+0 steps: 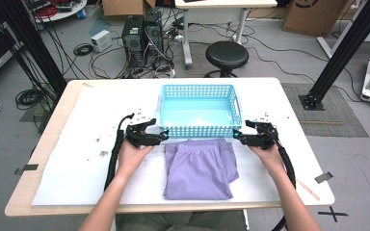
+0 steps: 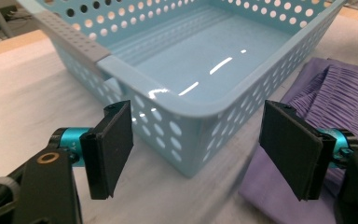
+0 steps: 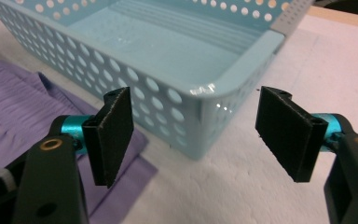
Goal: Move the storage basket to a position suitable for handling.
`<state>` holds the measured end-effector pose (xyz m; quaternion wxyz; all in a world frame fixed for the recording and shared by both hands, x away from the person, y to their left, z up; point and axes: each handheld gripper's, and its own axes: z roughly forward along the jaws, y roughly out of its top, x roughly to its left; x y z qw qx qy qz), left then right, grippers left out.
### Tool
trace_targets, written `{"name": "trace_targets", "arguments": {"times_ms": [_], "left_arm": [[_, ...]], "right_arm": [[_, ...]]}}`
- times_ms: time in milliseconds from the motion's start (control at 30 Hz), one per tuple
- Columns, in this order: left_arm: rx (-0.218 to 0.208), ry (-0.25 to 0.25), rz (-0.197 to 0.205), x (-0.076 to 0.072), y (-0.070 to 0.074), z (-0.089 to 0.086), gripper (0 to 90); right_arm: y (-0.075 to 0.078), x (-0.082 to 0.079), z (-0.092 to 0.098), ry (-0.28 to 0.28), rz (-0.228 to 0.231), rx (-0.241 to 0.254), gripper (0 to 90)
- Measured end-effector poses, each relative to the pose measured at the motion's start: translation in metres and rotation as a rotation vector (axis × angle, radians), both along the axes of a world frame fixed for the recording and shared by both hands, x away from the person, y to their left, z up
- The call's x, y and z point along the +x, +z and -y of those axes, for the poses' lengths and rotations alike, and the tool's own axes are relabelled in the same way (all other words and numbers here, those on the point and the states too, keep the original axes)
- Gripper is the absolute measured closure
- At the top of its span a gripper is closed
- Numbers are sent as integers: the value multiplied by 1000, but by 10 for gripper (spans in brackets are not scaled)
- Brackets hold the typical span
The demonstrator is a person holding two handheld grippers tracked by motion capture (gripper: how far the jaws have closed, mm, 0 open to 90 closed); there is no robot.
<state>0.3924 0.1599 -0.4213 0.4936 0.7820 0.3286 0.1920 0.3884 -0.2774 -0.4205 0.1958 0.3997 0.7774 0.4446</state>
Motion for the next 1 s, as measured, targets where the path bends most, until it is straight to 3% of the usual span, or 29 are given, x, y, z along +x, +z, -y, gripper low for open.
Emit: {"name": "trace_targets", "arguments": {"times_ms": [233, 333, 433, 533, 633, 733, 833, 900, 1000], "left_arm": [[-61, 26, 72, -25, 3, -30, 255], [-35, 64, 77, -32, 6, -38, 252], [-45, 79, 82, -38, 2, -46, 252], [-37, 88, 111, -41, -4, -53, 252], [-7, 116, 139, -40, -7, -57, 252], [-22, 126, 153, -41, -7, -58, 252], [-43, 106, 215, -46, -5, -57, 252], [-49, 107, 235, -48, -3, -55, 252], [-86, 93, 221, -49, -3, -53, 252]], "right_arm": [[2, -21, 16, -44, 44, 15, 273], [1, -30, 20, -47, 72, 10, 309], [0, -34, 23, -60, 96, 0, 311], [-1, -31, 27, -74, 88, 10, 301], [-5, -28, 29, -82, 70, 2, 294], [-8, -29, 30, -86, 68, -18, 294], [-7, -30, 31, -90, 73, -26, 297], [-7, -30, 32, -91, 86, -25, 298], [-6, -31, 33, -96, 93, -26, 299]]}}
